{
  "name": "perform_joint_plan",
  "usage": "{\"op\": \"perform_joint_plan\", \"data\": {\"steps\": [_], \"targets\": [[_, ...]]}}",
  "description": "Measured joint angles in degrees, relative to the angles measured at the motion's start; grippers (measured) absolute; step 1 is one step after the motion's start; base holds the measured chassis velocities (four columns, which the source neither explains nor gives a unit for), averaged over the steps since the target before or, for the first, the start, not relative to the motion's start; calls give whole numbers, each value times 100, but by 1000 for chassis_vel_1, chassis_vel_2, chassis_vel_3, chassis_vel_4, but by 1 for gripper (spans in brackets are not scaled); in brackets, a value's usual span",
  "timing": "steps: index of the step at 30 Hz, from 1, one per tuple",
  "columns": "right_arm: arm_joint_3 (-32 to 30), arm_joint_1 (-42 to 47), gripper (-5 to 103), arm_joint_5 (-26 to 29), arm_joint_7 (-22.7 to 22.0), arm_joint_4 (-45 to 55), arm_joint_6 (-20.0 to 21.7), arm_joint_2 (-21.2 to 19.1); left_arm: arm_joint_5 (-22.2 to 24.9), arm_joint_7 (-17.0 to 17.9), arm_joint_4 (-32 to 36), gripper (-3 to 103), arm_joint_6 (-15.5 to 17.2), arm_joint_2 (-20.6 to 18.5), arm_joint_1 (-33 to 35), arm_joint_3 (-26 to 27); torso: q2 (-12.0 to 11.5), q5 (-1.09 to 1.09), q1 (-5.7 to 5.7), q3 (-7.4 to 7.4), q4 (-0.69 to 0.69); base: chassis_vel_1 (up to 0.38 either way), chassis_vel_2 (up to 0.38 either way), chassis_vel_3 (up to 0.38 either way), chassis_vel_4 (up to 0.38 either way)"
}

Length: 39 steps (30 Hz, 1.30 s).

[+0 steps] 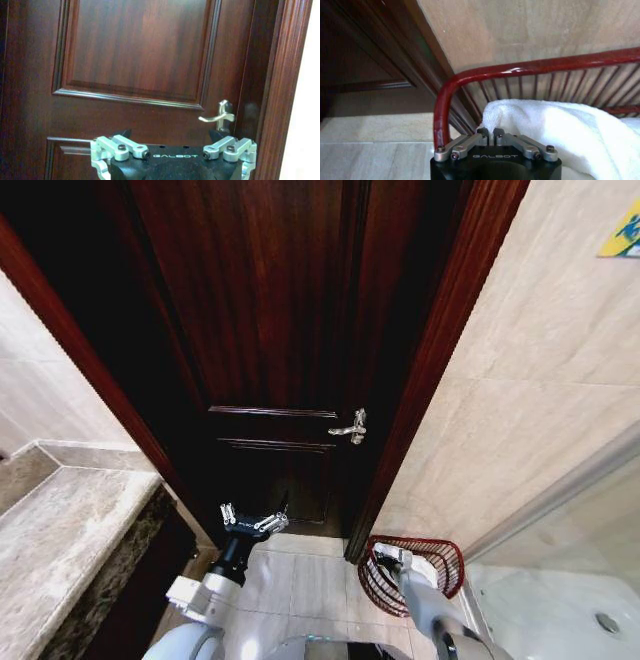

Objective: Discard the used towel into the hamper.

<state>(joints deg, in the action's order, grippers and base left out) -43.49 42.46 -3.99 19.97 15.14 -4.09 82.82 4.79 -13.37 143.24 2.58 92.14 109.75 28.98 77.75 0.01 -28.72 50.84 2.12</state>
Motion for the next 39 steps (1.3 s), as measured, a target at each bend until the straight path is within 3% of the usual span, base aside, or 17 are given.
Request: {"op": "perform_joint_plan", "data": {"steps": [1, 6, 8, 12, 16, 17, 21, 23, 27, 28, 33, 36, 37, 39], "targets": [[0, 5, 1, -10, -34, 7, 46, -26, 0, 0, 0, 100, 0, 0, 0, 0, 0, 1, 0, 0, 0, 0, 0, 0, 0], [-1, 6, 19, 40, -146, 110, 156, -167, 0, 0, 0, 100, 0, 0, 0, 0, 0, 0, 0, 0, 0, 0, 0, 0, 0], [-1, 10, 19, 60, -153, 134, 165, -181, 0, 0, 0, 100, 0, 0, 0, 0, 0, 0, 0, 0, 0, 0, 0, 0, 0], [24, 223, 41, 141, -156, 583, 289, -268, 0, 0, 0, 100, 0, 0, 0, 0, 0, -1, 0, 0, 0, 0, 0, 0, 0], [22, 475, 52, 124, -149, 918, 260, -307, 0, 0, 0, 100, 0, 0, 0, 0, 0, 0, 0, 0, 0, 0, 0, 0, 0], [14, 651, 63, 124, -109, 1107, 175, -349, 0, 0, 0, 100, 0, 0, 0, 0, 0, 0, 0, 0, 1, 0, 0, 0, 0], [21, 1004, 68, 202, -37, 1518, 96, -421, 0, 0, 0, 100, 0, 1, 0, 0, 0, 1, 0, 0, 0, 0, 0, 0, 0], [75, 1508, 84, 556, -12, 2308, 105, -513, 0, 0, 0, 100, 0, 0, 0, 0, 0, -1, 0, 0, -1, 0, 0, 0, 0], [100, 2147, 90, 989, 77, 3283, 85, -613, 0, 0, 0, 100, 0, 0, 0, 0, 0, -1, 0, -1, 2, 0, 0, 0, 0], [82, 2560, 98, 1195, 97, 3835, 43, -642, 0, 0, 0, 100, 0, 1, 0, 0, 0, -2, 0, 0, -1, 0, 0, 0, 0], [-116, 3538, 100, 1471, -21, 5168, -257, -579, 0, 0, 0, 100, 0, 1, 0, 0, 0, -2, 1, -1, -2, 0, 0, 0, 0], [-221, 4201, 100, 1871, -56, 6107, -381, -515, 0, 0, 0, 100, 0, 0, 0, 0, 0, 0, 1, -1, 0, 0, 0, 0, 0], [-264, 4656, 100, 2160, -72, 6822, -426, -438, 0, 0, 0, 100, 0, 0, 0, 0, 0, -3, 1, -1, 0, 0, 0, 0, 0], [-267, 4801, 100, 2225, -87, 7057, -463, -401, 0, -1, 0, 100, 0, 0, 0, 0, 0, -4, 1, -1, -1, 0, 0, 0, 0]]}}
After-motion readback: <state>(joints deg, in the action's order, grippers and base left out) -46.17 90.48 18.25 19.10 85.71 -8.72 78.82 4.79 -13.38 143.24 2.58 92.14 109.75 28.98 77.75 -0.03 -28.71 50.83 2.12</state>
